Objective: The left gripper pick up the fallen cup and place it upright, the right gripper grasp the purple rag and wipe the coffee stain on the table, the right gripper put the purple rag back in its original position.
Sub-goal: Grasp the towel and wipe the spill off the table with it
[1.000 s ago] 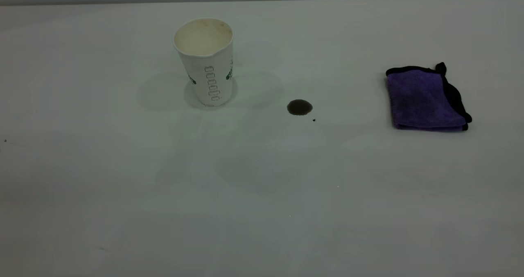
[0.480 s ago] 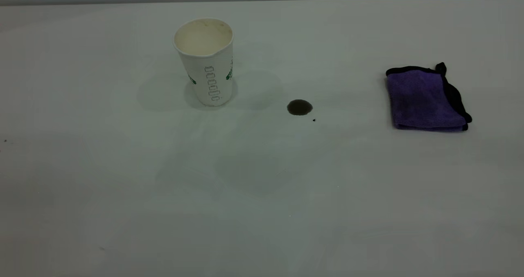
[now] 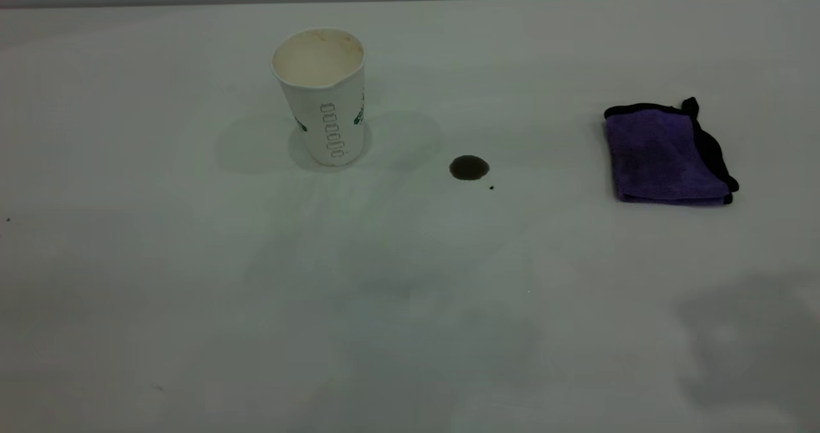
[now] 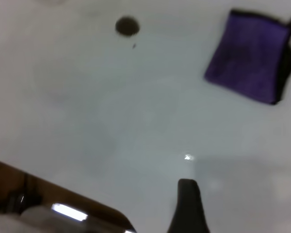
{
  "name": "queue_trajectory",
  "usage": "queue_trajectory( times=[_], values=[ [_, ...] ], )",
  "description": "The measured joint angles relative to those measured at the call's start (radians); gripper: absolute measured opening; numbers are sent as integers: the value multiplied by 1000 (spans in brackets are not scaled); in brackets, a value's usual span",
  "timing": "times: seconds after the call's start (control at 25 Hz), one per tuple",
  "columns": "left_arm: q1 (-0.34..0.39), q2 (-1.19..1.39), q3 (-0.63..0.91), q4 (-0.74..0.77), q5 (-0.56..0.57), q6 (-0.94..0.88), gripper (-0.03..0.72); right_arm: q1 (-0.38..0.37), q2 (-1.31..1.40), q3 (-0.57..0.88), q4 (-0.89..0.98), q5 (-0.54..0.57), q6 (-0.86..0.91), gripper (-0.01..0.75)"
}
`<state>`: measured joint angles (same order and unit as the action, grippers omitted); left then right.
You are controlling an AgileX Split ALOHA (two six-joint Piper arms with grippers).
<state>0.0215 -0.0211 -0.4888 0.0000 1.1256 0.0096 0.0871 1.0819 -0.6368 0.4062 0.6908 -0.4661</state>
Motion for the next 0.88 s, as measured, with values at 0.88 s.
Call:
queue_trajectory(
  times=[0.88],
  values=[
    [0, 0, 0, 0, 0, 1, 551, 102, 1083, -519, -107, -253, -3, 601]
  ],
)
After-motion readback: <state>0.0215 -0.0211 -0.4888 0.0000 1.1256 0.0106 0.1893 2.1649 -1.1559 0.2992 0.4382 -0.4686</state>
